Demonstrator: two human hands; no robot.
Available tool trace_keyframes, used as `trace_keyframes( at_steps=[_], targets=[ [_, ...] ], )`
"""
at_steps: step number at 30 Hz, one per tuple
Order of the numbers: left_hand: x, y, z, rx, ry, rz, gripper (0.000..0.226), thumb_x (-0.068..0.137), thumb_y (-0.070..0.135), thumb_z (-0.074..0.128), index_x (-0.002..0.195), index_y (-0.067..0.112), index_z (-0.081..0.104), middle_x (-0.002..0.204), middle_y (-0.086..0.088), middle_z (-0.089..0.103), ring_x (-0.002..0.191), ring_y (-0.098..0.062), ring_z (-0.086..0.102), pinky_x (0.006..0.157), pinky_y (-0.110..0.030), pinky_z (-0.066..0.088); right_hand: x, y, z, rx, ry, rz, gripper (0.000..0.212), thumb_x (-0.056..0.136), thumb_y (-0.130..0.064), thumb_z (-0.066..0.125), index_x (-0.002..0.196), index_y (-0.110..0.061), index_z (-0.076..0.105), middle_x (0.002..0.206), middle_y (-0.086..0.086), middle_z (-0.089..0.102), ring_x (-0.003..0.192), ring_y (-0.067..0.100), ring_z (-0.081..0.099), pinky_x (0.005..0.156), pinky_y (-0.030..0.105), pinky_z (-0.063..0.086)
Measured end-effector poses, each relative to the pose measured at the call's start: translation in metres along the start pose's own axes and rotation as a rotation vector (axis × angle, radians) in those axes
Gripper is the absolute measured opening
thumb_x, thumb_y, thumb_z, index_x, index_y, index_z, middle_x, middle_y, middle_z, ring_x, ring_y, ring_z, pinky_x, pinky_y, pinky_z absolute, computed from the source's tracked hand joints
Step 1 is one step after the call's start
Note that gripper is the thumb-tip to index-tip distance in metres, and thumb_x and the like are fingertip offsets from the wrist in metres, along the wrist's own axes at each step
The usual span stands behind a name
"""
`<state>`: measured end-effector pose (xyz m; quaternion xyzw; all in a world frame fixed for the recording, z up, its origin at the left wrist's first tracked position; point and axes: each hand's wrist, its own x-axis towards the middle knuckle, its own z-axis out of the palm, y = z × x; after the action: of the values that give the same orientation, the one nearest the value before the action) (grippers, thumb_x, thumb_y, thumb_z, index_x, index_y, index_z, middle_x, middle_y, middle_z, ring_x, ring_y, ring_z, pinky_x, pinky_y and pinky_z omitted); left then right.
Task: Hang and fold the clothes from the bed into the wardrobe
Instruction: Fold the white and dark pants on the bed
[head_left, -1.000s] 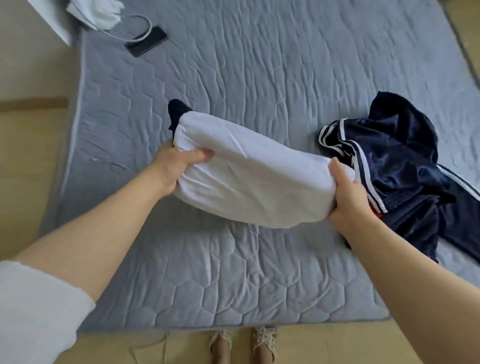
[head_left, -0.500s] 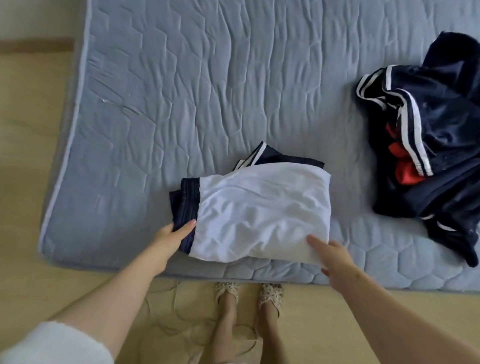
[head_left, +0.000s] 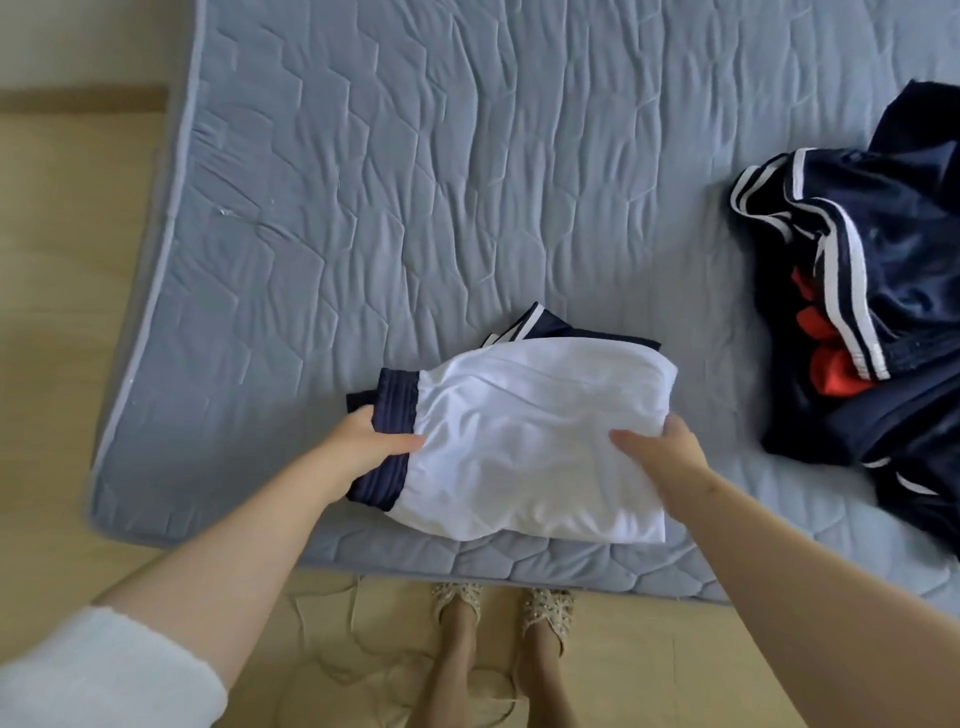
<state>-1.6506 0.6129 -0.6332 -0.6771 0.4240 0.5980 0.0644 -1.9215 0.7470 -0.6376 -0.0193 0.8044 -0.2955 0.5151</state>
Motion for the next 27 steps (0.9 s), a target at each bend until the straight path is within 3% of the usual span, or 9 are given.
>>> trace_keyframes(
  at_steps=[3, 5, 9, 13, 16, 19, 22, 24, 27],
  targets=[
    [0.004, -0.007, 0.004, 0.131, 0.026, 0.053, 0.019, 0.081, 0.015, 0.070, 0.094, 0.024, 0.059, 0.093, 0.002, 0.060, 0.088, -0.018, 0.057, 0.076, -0.029, 0.048, 0.004, 0.006, 0.000, -0.144, -0.032, 0.071, 0.022, 0.083, -0.004, 0.061, 0.105, -0.004, 0.056, 0.098, 0.015, 0.062, 0.087, 0.032, 0.057, 0.081, 0.040, 0.048],
    [0.007, -0.009, 0.005, 0.097, 0.103, 0.127, 0.015, 0.085, 0.016, 0.065, 0.096, 0.024, 0.059, 0.089, 0.005, 0.060, 0.086, -0.017, 0.058, 0.076, -0.030, 0.048, 0.007, 0.006, -0.003, -0.374, 0.086, 0.049, 0.035, 0.082, -0.008, 0.057, 0.116, -0.004, 0.050, 0.106, 0.015, 0.056, 0.097, 0.035, 0.053, 0.088, 0.042, 0.046],
    [0.014, 0.003, 0.005, -0.072, 0.179, 0.244, 0.011, 0.082, 0.016, 0.070, 0.087, 0.021, 0.062, 0.082, 0.005, 0.063, 0.072, -0.009, 0.058, 0.062, -0.023, 0.046, 0.018, -0.012, 0.004, -0.847, 0.320, -0.340, 0.070, 0.080, -0.027, 0.061, 0.141, -0.024, 0.026, 0.148, 0.005, 0.027, 0.129, 0.031, 0.030, 0.104, 0.044, 0.026],
    [0.017, 0.005, 0.006, -0.064, 0.217, 0.352, 0.017, 0.080, 0.014, 0.071, 0.078, 0.028, 0.062, 0.074, 0.009, 0.064, 0.061, 0.003, 0.059, 0.056, -0.012, 0.047, 0.048, -0.042, 0.037, -1.040, 0.120, -0.584, 0.082, 0.081, -0.046, 0.063, 0.146, -0.030, 0.016, 0.156, -0.004, 0.010, 0.140, 0.026, 0.014, 0.111, 0.043, 0.016],
    [0.015, -0.006, 0.000, -0.129, 0.223, 0.333, 0.019, 0.079, 0.014, 0.072, 0.078, 0.031, 0.062, 0.068, 0.014, 0.066, 0.058, 0.007, 0.060, 0.052, -0.011, 0.047, 0.069, -0.058, 0.066, -1.035, -0.015, -0.517, 0.086, 0.080, -0.055, 0.059, 0.147, -0.031, 0.011, 0.151, -0.003, 0.029, 0.140, 0.028, 0.016, 0.110, 0.044, 0.015],
    [0.013, -0.017, -0.007, -0.220, 0.222, 0.274, 0.019, 0.078, 0.015, 0.072, 0.078, 0.032, 0.063, 0.068, 0.017, 0.068, 0.060, 0.003, 0.063, 0.058, -0.021, 0.047, 0.076, -0.058, 0.083, -1.124, -0.044, -0.512, 0.066, 0.082, -0.043, 0.055, 0.140, -0.032, 0.025, 0.118, 0.004, 0.058, 0.122, 0.025, 0.038, 0.098, 0.039, 0.021],
    [0.009, -0.022, -0.009, -0.236, 0.186, 0.250, 0.024, 0.078, 0.015, 0.072, 0.077, 0.038, 0.066, 0.073, 0.018, 0.069, 0.065, 0.003, 0.065, 0.062, -0.023, 0.047, 0.065, -0.050, 0.086, -1.283, -0.052, -0.565, 0.014, 0.086, -0.032, 0.043, 0.093, -0.030, 0.055, 0.085, -0.005, 0.055, 0.107, 0.025, 0.046, 0.089, 0.037, 0.023],
    [0.006, -0.024, -0.009, -0.246, 0.162, 0.249, 0.029, 0.079, 0.015, 0.072, 0.074, 0.043, 0.068, 0.076, 0.017, 0.070, 0.068, 0.001, 0.066, 0.064, -0.025, 0.047, 0.063, -0.042, 0.083, -1.344, -0.027, -0.624, 0.018, 0.089, -0.033, 0.044, 0.089, -0.029, 0.061, 0.095, -0.002, 0.054, 0.107, 0.026, 0.041, 0.089, 0.037, 0.023],
    [0.002, -0.022, -0.009, -0.271, 0.150, 0.245, 0.030, 0.079, 0.015, 0.070, 0.075, 0.045, 0.068, 0.078, 0.015, 0.071, 0.071, -0.004, 0.067, 0.067, -0.027, 0.048, 0.069, -0.043, 0.078, -1.252, 0.073, -0.739, 0.025, 0.092, -0.032, 0.047, 0.110, -0.030, 0.063, 0.141, 0.003, 0.036, 0.126, 0.028, 0.026, 0.099, 0.037, 0.014]
  ],
)
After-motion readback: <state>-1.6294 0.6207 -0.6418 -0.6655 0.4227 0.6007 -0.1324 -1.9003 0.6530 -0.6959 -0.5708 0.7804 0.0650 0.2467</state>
